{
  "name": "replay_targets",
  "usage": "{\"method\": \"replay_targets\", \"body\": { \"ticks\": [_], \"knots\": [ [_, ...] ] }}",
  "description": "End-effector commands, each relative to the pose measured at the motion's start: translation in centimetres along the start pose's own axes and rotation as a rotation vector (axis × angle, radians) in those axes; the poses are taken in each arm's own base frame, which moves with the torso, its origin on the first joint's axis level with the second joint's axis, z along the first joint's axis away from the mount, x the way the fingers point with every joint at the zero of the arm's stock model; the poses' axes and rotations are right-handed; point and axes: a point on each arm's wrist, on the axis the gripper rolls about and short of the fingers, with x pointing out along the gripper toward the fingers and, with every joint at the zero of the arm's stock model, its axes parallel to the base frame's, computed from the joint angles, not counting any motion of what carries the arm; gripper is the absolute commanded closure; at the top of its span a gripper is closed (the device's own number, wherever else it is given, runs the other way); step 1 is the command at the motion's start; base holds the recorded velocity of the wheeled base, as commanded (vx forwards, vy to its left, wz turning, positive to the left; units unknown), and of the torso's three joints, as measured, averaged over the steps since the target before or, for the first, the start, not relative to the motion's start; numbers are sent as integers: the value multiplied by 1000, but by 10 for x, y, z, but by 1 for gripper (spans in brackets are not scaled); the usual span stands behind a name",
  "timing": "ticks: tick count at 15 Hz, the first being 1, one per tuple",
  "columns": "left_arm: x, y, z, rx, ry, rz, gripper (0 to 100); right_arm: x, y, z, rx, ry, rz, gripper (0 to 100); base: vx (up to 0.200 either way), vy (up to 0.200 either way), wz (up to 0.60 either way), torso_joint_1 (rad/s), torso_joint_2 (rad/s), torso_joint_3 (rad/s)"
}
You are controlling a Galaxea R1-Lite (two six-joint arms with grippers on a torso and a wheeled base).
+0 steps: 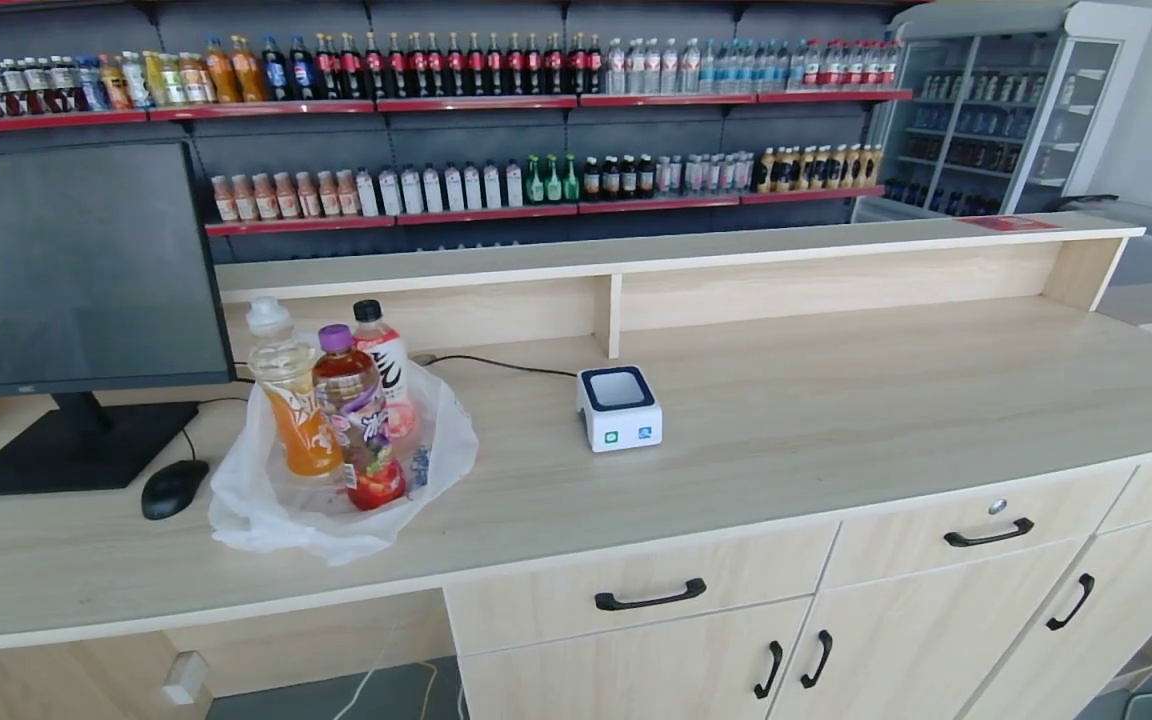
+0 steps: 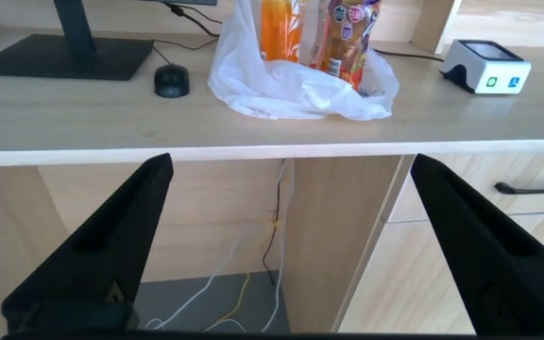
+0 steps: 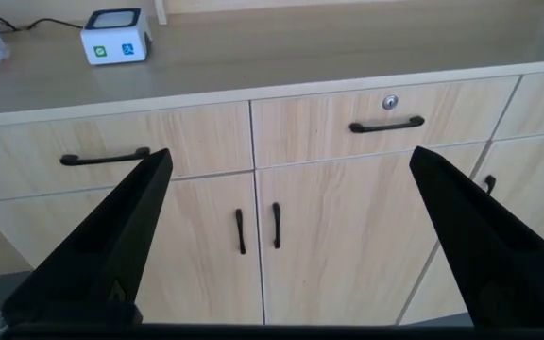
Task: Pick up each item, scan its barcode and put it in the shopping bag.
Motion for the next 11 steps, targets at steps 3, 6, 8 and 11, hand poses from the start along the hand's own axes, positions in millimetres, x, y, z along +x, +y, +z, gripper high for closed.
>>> {"method": "replay_targets", "body": {
  "ticks": [3,6,8,11],
  "knots": [
    [0,0,0,-2,1,1,0,0,0,0,-3,0,0,0,0,0,0,0,0,0],
    [0,0,0,-2,-1,1,0,0,0,0,-3,0,0,0,0,0,0,0,0,0],
    [0,0,0,-2,1,1,0,0,0,0,-1,0,0,0,0,0,0,0,0,0],
    [0,0,0,-2,1,1,0,0,0,0,-3,2,0,0,0,0,0,0,0,0]
  ]
}}
